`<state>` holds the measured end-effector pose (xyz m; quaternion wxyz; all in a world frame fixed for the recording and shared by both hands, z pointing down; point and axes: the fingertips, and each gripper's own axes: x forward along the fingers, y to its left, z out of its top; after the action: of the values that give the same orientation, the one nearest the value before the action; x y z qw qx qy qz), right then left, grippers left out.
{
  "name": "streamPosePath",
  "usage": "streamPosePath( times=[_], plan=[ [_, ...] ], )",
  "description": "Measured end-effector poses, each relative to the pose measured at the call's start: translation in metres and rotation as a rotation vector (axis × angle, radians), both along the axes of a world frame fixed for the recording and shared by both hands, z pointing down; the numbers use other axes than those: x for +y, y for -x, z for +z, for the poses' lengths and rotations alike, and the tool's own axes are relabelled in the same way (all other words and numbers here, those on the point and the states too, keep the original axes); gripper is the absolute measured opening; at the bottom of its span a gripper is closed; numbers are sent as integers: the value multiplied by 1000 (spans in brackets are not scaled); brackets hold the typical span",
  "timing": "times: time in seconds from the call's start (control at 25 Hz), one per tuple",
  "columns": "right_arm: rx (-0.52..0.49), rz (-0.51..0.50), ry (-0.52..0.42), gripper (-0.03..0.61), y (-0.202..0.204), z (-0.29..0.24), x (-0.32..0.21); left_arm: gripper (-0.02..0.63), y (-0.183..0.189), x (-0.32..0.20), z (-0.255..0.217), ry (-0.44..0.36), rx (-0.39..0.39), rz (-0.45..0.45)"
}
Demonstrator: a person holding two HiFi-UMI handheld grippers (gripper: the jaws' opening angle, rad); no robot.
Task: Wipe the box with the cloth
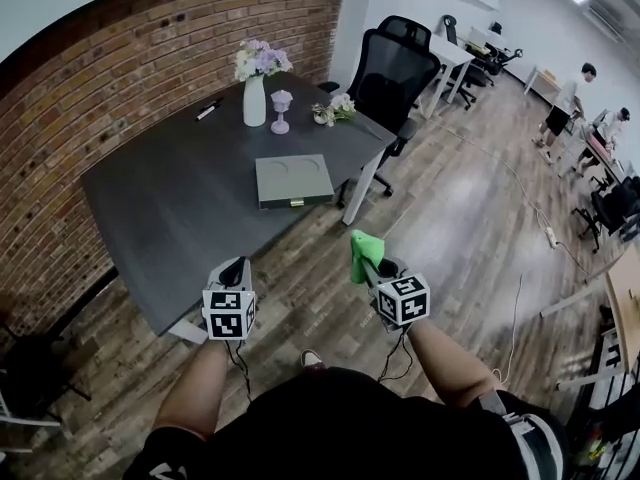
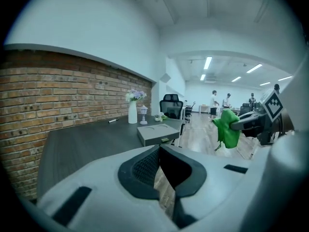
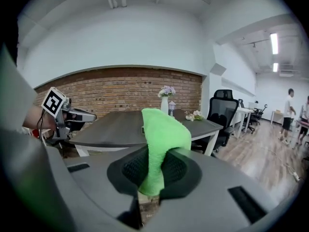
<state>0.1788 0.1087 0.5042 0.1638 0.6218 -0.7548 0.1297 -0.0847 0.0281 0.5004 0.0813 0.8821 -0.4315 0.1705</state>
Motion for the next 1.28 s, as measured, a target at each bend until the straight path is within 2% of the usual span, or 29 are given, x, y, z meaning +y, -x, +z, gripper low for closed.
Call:
streamPosePath(
  times=[0.2, 0.44, 0.68, 0.92, 1.28],
  plan=[
    [-35, -54, 4, 43, -19, -2, -44, 8, -18, -26, 3, -23, -66, 1],
    [-26, -124, -21, 43, -40, -10, -84, 8, -37, -57, 5, -5, -86, -44],
    [-52, -138, 12, 43, -65, 6, -115, 8, -55, -80, 7, -8, -102, -74],
    [-62, -164, 15, 43, -69, 9, -133, 8, -55, -96, 20, 29, -120, -99],
    [-85, -149, 51, 43, -86, 28, -136, 8, -83, -103, 43, 44, -184, -31]
  ],
)
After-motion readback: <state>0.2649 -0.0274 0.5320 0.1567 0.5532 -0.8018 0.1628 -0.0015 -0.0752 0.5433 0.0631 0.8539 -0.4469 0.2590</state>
